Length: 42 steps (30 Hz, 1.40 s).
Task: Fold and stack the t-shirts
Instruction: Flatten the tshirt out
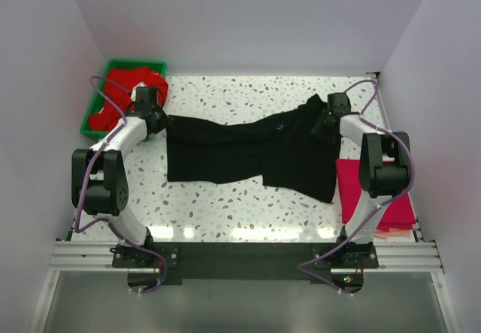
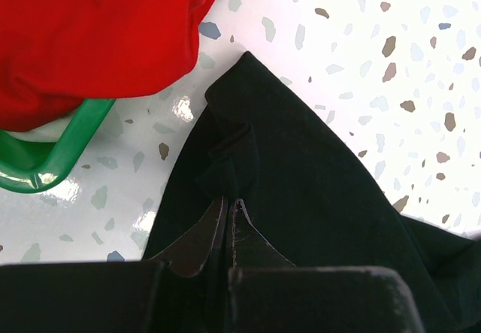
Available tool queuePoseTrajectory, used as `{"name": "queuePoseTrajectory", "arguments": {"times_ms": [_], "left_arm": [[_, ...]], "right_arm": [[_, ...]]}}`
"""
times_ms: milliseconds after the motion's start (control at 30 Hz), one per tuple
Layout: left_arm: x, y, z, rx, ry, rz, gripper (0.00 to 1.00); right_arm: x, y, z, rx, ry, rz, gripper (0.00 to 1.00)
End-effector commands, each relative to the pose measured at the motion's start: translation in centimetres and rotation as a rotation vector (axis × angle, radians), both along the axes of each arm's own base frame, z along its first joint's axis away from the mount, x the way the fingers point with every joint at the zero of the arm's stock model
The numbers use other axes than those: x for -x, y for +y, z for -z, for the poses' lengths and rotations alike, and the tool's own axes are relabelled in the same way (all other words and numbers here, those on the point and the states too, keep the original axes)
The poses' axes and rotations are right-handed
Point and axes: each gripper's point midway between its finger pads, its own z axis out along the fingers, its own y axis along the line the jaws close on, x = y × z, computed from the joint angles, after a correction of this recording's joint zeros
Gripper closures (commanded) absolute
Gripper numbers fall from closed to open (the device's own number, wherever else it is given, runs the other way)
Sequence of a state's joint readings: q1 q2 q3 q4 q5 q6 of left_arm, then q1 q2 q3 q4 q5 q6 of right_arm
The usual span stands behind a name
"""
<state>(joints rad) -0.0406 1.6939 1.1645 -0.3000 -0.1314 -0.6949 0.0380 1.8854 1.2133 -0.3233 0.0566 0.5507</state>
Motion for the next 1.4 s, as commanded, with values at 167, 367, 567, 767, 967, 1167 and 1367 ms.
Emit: {"name": "queuePoseTrajectory", "arguments": {"times_ms": [167,367,567,767,967,1167,1367], "left_arm": [[-0.9,-0.1,-1.8,0.001,-0.071,0.022,1.0],[-1.0,-0.1,-2.4,0.001,-0.081,0.026,1.0],[-1.0,0.2,-3.9,-0.004,-0.099,0.023,1.0],[-0.6,0.8,-7.7,0.001,-0.166,0.02,1.0],[1.1,0.9,-12.7,0.008,-0.254,0.028,1.0],[5.0,0.7,-19.1,0.015,-0.384,0.04,1.0],[10.5,0.5,-26.5,0.009,-0.54,0.06,1.0]], "right_arm": [[-1.4,0.6,-0.2,-0.028,-0.028,-0.024,0.76],[-1.7,1.4,-2.7,-0.07,-0.066,-0.044,1.0],[-1.7,1.7,-8.7,-0.101,-0.157,-0.059,1.0],[-0.6,1.6,-15.6,-0.149,-0.273,-0.065,1.0],[2.5,-0.6,-24.1,-0.167,-0.434,-0.036,1.0],[8.4,-1.8,-32.2,-0.137,-0.587,-0.025,1.0],[15.2,-1.3,-39.5,-0.096,-0.733,-0.036,1.0]]}}
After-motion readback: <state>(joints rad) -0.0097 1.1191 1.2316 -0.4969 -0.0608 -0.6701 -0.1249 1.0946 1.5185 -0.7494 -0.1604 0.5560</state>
